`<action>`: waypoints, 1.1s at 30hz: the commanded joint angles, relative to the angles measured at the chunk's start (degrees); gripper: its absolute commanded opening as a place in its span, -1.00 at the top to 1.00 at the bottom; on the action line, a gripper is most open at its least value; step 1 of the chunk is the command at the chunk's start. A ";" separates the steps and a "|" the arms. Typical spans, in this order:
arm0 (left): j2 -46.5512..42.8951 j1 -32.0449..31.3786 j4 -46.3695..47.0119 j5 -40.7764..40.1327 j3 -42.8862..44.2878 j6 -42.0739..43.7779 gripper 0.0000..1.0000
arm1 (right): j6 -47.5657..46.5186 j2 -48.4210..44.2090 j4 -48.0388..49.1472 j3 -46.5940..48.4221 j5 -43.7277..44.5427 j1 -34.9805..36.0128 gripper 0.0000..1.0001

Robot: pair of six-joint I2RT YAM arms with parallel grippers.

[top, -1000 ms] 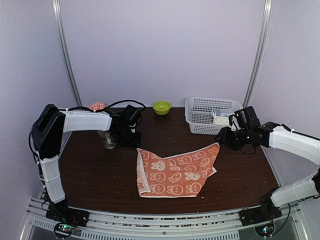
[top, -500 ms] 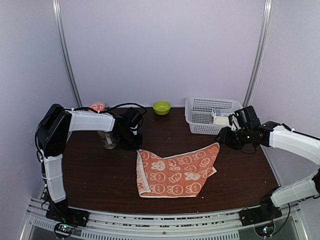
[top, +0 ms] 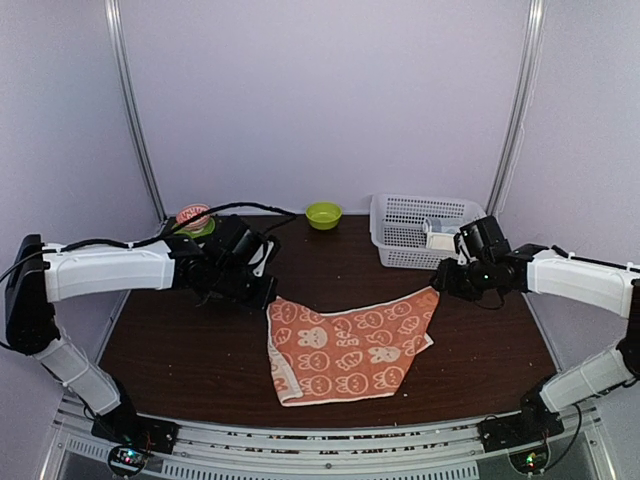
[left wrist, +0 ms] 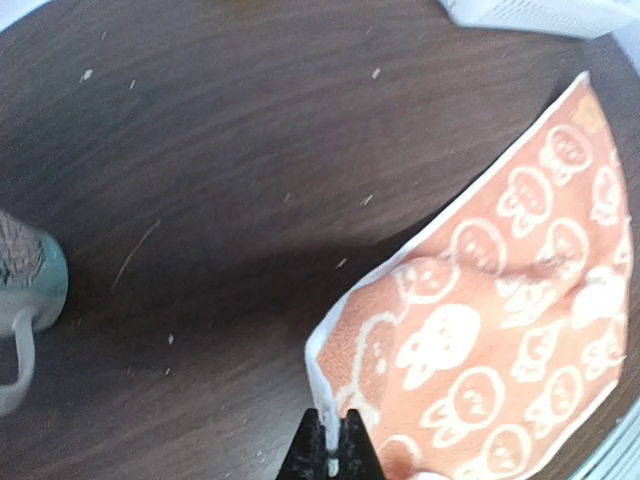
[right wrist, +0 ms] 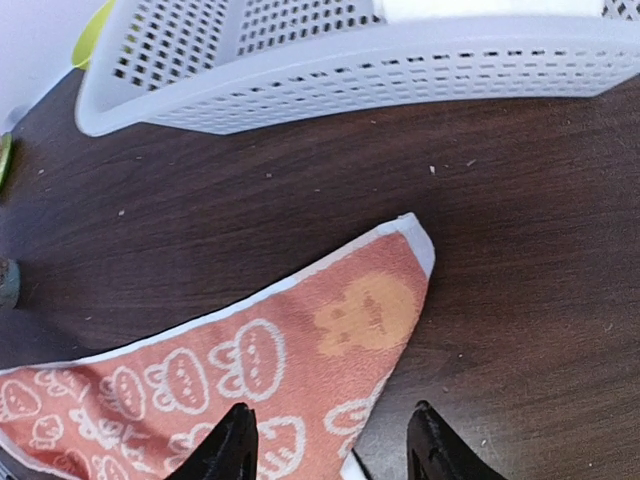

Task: Roll the towels
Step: Pick up the towel from the center of the board.

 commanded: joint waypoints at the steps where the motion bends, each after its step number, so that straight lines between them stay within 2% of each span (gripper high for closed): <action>1: -0.33 0.73 -0.22 -3.10 -4.15 0.49 1.00 | 1.94 6.46 2.53 1.68 7.19 0.13 -0.01; 6: 0.19 0.64 0.24 -3.19 -3.23 1.17 1.00 | 4.89 14.63 2.70 5.54 11.52 -0.87 0.03; 13: 0.51 0.55 0.07 -3.44 -2.31 2.89 1.00 | 9.31 22.30 1.58 9.56 12.79 -2.40 -0.02; 30: -1.13 0.13 6.91 0.69 -6.63 3.93 1.00 | 12.12 32.89 -9.19 20.09 13.42 -3.40 0.05; 33: -2.03 0.09 7.40 0.82 -7.17 4.52 1.00 | 12.30 34.48 -10.32 20.56 12.66 -3.41 0.14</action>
